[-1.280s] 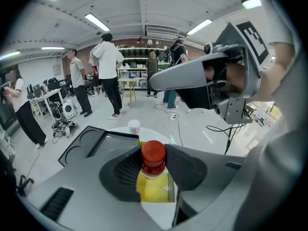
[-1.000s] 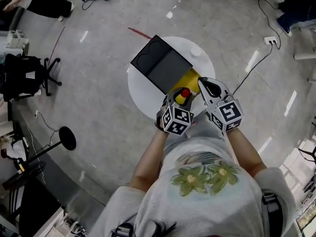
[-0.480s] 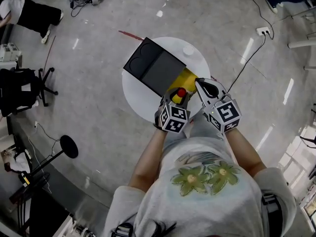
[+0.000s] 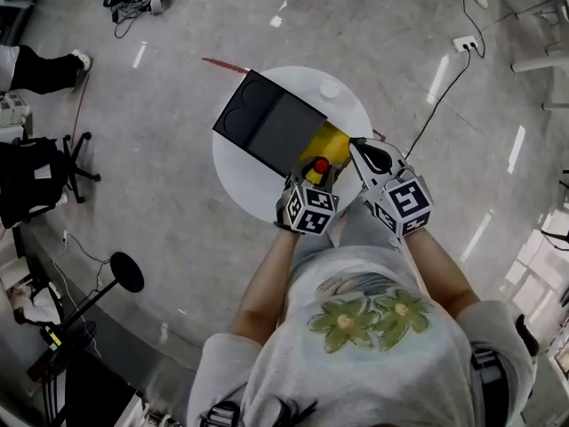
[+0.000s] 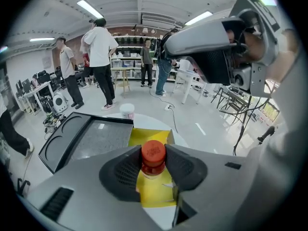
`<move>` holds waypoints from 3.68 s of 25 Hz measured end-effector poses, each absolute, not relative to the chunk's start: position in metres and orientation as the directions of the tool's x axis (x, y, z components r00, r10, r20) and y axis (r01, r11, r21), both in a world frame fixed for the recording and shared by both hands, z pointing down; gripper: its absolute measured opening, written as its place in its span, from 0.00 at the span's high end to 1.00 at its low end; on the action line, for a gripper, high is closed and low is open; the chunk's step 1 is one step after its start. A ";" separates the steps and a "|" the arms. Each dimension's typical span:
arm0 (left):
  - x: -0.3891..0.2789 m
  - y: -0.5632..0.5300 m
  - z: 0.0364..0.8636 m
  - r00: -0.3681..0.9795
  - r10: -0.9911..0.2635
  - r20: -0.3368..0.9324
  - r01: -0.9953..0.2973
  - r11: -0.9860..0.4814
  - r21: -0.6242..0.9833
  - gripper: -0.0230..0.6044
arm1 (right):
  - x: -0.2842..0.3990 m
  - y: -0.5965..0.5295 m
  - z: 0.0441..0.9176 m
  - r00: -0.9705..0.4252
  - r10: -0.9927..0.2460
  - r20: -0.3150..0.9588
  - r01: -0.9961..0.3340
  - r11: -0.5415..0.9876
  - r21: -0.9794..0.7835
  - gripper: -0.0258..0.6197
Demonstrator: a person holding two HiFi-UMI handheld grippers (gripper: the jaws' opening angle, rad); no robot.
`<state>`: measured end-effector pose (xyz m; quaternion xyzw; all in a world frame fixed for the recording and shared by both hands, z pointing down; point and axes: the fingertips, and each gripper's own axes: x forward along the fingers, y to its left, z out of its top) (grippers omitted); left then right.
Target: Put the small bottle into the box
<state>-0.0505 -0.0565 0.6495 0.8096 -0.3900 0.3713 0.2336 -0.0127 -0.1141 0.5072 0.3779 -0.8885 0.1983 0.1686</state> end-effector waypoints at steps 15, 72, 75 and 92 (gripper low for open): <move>-0.045 -0.058 0.668 0.427 -0.471 0.772 -0.802 -0.591 0.083 0.72 | -0.008 -0.117 0.514 -0.654 -0.592 0.471 -0.739 0.634 -0.229 0.95; -0.117 -0.046 0.526 0.248 -0.807 0.536 -0.958 -0.285 0.015 0.96 | -0.052 -0.074 0.473 -0.823 -0.412 0.391 -0.527 0.810 -0.256 0.95; -0.119 -0.044 0.516 0.243 -0.817 0.522 -0.959 -0.282 0.003 0.96 | -0.057 -0.072 0.471 -0.828 -0.405 0.388 -0.518 0.818 -0.251 0.95; -0.107 -0.041 0.516 0.264 -0.810 0.523 -0.952 -0.305 0.007 0.96 | -0.046 -0.068 0.476 -0.818 -0.414 0.400 -0.529 0.815 -0.238 0.95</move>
